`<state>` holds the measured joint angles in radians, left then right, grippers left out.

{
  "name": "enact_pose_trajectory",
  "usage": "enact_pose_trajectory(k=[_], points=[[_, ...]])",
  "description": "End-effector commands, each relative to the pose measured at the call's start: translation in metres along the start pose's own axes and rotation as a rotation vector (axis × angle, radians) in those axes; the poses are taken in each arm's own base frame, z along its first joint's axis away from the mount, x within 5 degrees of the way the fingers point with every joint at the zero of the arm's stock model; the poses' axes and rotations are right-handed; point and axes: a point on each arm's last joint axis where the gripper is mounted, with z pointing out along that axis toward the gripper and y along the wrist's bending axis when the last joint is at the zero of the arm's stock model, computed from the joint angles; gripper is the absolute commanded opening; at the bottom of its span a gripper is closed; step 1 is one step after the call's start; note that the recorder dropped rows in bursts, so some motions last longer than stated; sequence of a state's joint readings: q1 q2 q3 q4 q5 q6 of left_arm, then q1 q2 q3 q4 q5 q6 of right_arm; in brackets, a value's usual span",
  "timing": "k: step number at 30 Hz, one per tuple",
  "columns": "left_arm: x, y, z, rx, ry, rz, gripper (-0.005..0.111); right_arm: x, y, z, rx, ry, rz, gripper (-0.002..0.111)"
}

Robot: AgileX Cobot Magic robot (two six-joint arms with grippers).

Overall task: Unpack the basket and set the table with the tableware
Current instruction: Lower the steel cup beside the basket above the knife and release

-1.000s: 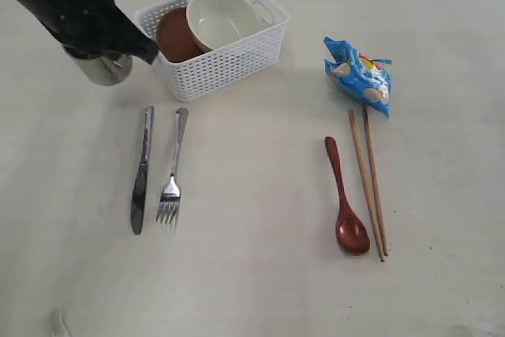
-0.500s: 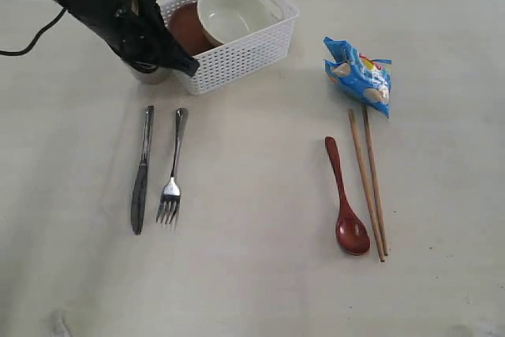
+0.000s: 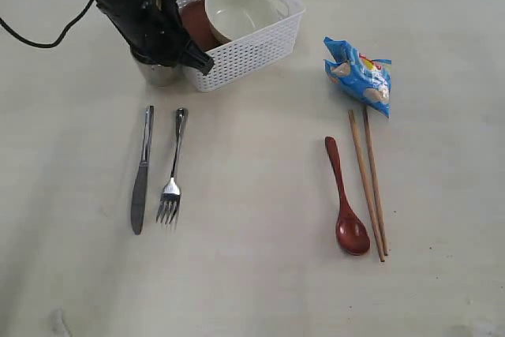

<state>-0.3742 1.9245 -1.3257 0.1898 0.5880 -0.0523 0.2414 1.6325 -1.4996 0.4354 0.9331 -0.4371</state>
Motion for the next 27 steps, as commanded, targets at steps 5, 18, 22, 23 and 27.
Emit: enact_pose_trajectory(k=[5,18,22,23,27], points=[[-0.007,-0.003,-0.0034,0.012,-0.056,0.006,0.0,-0.0004,-0.0012,-0.0016,0.0,-0.012,0.002,0.045],[-0.0092,-0.0036,-0.0084,0.031,-0.014,0.011,0.0,0.0003,-0.0009,-0.0016,-0.004,-0.004,0.002,0.045],[-0.0094,-0.004,-0.0084,0.036,-0.016,-0.001,0.0,0.0012,-0.0005,-0.0016,-0.008,0.005,0.004,0.045],[-0.0094,-0.004,-0.0084,0.036,-0.016,-0.001,0.0,0.0012,-0.0005,-0.0016,-0.008,0.005,0.006,0.045],[-0.0092,-0.004,-0.0084,0.036,-0.014,-0.001,0.0,0.0012,-0.0005,-0.0016,-0.008,0.005,0.006,0.045]])
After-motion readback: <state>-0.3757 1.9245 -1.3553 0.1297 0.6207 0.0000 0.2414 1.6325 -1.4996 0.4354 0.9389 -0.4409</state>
